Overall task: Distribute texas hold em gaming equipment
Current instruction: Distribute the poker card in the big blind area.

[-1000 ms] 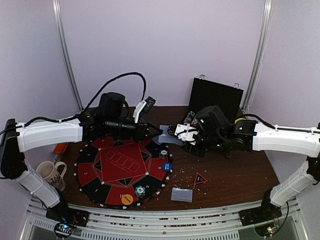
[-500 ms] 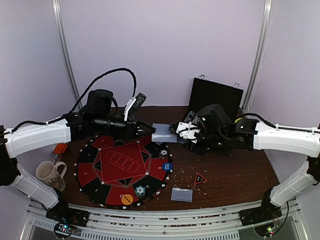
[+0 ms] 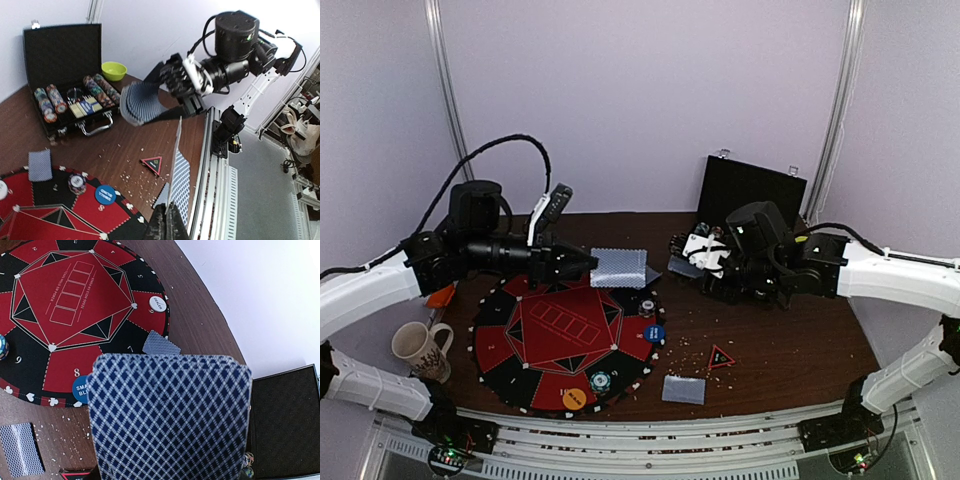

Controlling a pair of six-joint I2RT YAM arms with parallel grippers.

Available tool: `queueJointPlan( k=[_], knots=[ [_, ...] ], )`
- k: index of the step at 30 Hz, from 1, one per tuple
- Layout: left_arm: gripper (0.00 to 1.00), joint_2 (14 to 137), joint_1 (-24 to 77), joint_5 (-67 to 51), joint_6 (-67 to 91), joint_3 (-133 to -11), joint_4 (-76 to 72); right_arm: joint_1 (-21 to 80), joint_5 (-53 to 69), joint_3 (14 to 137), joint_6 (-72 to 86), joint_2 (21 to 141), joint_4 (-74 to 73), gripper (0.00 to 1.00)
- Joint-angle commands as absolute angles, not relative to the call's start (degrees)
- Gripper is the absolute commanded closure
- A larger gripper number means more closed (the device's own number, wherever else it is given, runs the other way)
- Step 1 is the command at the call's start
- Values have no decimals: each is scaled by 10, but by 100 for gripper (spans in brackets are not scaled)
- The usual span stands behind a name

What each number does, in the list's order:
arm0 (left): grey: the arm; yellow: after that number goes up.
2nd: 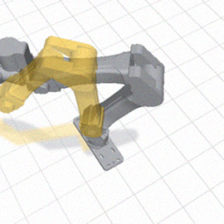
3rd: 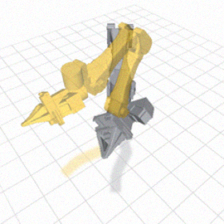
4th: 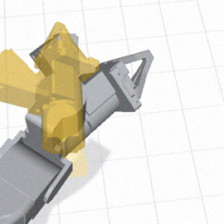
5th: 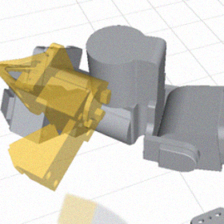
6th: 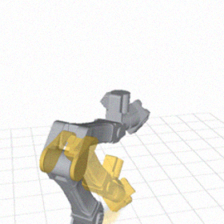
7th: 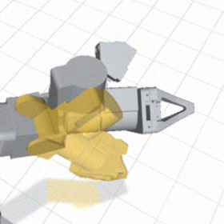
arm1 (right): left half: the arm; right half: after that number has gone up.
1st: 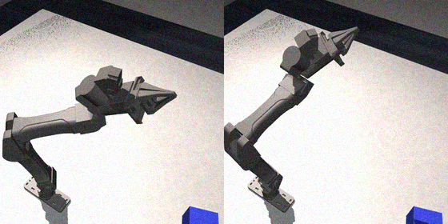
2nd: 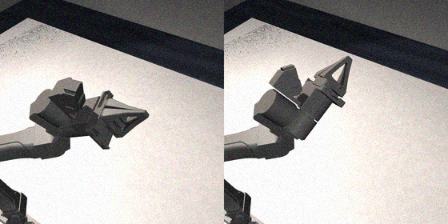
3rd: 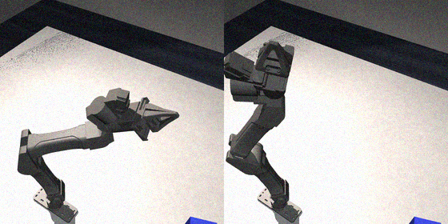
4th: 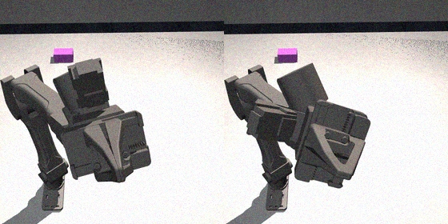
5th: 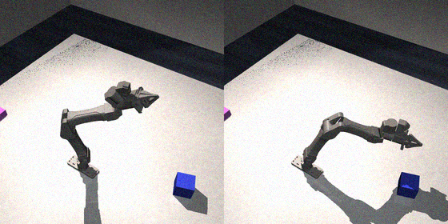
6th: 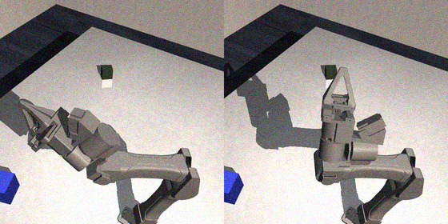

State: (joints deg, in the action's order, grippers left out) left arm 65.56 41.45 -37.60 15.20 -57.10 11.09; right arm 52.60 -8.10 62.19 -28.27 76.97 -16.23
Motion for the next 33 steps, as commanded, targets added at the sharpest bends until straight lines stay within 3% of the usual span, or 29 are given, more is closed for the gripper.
queueJointPlan(
  k=[1, 13, 20, 30, 33],
  knots=[
    [100, 675, 422, -390, 224, -472, 68, 523, -96, 612, -279, 744, -163, 50],
    [100, 862, 564, -315, 386, -418, -183, 520, -107, 590, -273, 722, -161, 50],
    [100, 978, 610, -301, 380, -472, -173, 520, -105, 588, -276, 717, -169, 50],
    [100, 1022, 610, -316, 399, -476, -149, 520, -101, 576, -273, 707, -166, 50],
    [88, 1039, 610, -321, 395, -490, -134, 520, -100, 577, -274, 708, -165, 50]
  ],
)
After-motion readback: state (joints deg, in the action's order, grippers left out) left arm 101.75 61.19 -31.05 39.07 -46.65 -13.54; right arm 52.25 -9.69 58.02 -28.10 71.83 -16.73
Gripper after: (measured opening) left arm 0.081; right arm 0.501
